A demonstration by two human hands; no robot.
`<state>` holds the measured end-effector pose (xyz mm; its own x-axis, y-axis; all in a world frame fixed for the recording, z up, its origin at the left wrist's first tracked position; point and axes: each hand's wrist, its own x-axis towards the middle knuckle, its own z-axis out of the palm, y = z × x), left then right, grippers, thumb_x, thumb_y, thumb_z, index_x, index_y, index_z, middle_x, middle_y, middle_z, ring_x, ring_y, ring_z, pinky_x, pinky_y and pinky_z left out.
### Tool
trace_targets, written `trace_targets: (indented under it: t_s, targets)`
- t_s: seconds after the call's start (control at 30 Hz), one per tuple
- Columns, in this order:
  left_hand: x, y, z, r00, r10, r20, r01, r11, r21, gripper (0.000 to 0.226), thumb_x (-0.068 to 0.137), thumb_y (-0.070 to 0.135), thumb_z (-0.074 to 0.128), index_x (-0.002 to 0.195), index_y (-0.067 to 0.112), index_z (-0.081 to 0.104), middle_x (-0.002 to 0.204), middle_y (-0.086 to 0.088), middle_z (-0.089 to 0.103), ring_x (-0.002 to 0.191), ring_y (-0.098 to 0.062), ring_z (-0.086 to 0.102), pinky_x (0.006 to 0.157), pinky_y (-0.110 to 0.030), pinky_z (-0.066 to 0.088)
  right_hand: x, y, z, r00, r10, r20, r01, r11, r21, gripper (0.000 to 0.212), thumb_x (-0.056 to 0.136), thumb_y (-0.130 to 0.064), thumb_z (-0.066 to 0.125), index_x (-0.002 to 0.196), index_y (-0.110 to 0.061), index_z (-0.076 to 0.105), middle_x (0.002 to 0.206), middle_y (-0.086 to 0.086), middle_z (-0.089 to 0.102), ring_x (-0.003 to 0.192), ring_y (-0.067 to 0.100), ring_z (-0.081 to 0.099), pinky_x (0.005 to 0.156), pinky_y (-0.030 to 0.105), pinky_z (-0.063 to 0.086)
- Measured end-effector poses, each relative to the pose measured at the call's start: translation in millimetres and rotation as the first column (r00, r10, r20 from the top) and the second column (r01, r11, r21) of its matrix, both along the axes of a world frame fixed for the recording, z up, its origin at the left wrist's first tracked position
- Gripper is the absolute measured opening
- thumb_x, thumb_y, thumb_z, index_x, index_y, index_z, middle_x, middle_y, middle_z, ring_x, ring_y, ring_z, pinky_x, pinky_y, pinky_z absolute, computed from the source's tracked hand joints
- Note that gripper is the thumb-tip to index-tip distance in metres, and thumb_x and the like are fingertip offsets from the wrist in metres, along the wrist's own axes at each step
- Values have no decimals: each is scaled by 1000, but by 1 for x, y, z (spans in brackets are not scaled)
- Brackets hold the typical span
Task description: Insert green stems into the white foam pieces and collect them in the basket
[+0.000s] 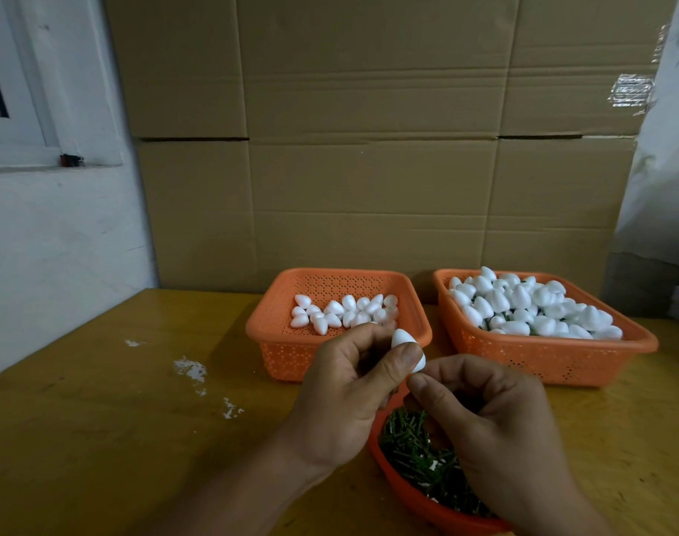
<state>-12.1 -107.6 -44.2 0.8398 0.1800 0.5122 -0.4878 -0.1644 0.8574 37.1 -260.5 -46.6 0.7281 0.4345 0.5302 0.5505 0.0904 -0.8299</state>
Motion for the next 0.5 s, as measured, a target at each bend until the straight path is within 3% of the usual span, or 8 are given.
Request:
trace_targets:
  t_s: [0.23, 0.33, 0.43, 0.5]
  targets:
    - [3, -1, -6, 1000, 11, -14, -11, 999, -42, 26, 87, 41, 71, 93, 16, 75, 60, -1, 51, 54, -7, 48, 52, -17, 42, 2, -1, 6, 992, 46, -116, -43, 999, 30, 10, 73, -33, 71, 76, -25, 77, 61, 5, 70, 47, 14, 59, 46, 22, 50]
    - [4, -3, -8, 999, -36, -17, 35, 997, -66, 33, 85, 46, 68, 108, 23, 74, 59, 3, 53, 51, -4, 48, 49, -16, 39, 6, -4, 9, 989, 36, -141, -32, 999, 32, 12, 74, -31, 71, 77, -21, 76, 64, 8, 71, 49, 14, 58, 48, 23, 49]
    - [4, -4, -11, 999, -31, -11, 31, 999, -33, 34, 86, 48, 65, 107, 23, 73, 57, 3, 52, 51, -2, 48, 50, -12, 39, 26, -10, 14, 988, -86, -124, 89, 996, 12, 7, 81, -24, 73, 76, -19, 76, 66, 6, 71, 52, 8, 58, 49, 18, 47]
    - [4, -5, -14, 1000, -5, 0, 5, 1000, 16, 40, 89, 50, 62, 98, 12, 71, 56, 4, 50, 51, -2, 46, 51, -12, 38, 50, -15, 18, 969, -224, -104, 223, 975, -18, 10, 84, -20, 75, 74, -19, 75, 70, 1, 73, 57, 4, 62, 52, 16, 49]
